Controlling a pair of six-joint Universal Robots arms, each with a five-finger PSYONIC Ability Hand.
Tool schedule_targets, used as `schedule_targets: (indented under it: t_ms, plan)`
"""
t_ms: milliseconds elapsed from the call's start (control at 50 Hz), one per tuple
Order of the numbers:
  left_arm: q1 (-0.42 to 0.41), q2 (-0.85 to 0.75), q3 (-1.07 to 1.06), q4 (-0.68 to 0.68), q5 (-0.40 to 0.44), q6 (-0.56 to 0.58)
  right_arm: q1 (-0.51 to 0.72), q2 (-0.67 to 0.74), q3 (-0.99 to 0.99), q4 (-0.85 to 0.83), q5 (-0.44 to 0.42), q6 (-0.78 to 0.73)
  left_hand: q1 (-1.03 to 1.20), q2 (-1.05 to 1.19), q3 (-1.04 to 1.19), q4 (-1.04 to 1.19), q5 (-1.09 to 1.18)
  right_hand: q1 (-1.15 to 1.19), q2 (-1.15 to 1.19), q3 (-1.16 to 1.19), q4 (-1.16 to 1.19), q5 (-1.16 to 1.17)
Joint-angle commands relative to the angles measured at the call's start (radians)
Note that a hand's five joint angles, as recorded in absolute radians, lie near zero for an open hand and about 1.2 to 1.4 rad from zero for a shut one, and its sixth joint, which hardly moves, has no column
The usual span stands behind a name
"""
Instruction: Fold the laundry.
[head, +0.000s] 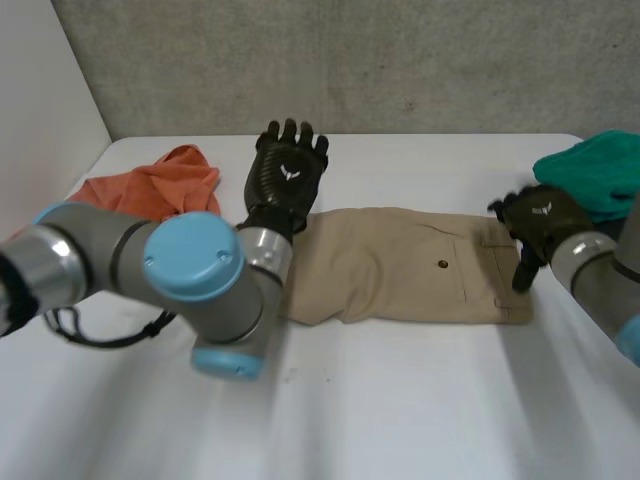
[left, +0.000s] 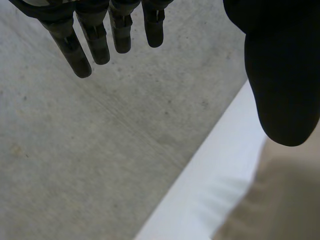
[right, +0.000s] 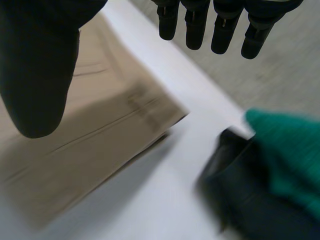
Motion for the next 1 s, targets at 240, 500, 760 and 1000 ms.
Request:
schedule_targets:
  t_ms: [240, 500, 760, 1000]
  plan:
    - [-0.014, 0.183, -0.282, 0.0, 0.002, -0.203, -0.068, 0.09, 0.075, -0.061, -0.038, 0.043, -0.015, -0.032, -0.038, -0.028, -0.048, 1.164, 1.177, 1.18, 1.178, 1.172]
    - [0.001, 0.321, -0.387, 0.0, 0.002, -0.274, -0.255, -0.069, 0.135, -0.059, -0.009, -0.232, -0.015, -0.032, -0.038, -0.028, -0.048, 1.164, 1.177, 1.18, 1.178, 1.172]
    - [0.056, 0.467, -0.453, -0.003, 0.004, -0.398, -0.008, -0.103, 0.064, -0.201, -0.027, -0.29, -0.015, -0.032, -0.038, -0.028, -0.048, 1.164, 1.177, 1.18, 1.178, 1.172]
    - [0.111, 0.516, -0.497, 0.0, 0.007, -0.413, 0.438, 0.069, 0.087, -0.35, -0.333, -0.328, -0.015, -0.032, -0.038, -0.028, -0.048, 1.164, 1.177, 1.18, 1.178, 1.172]
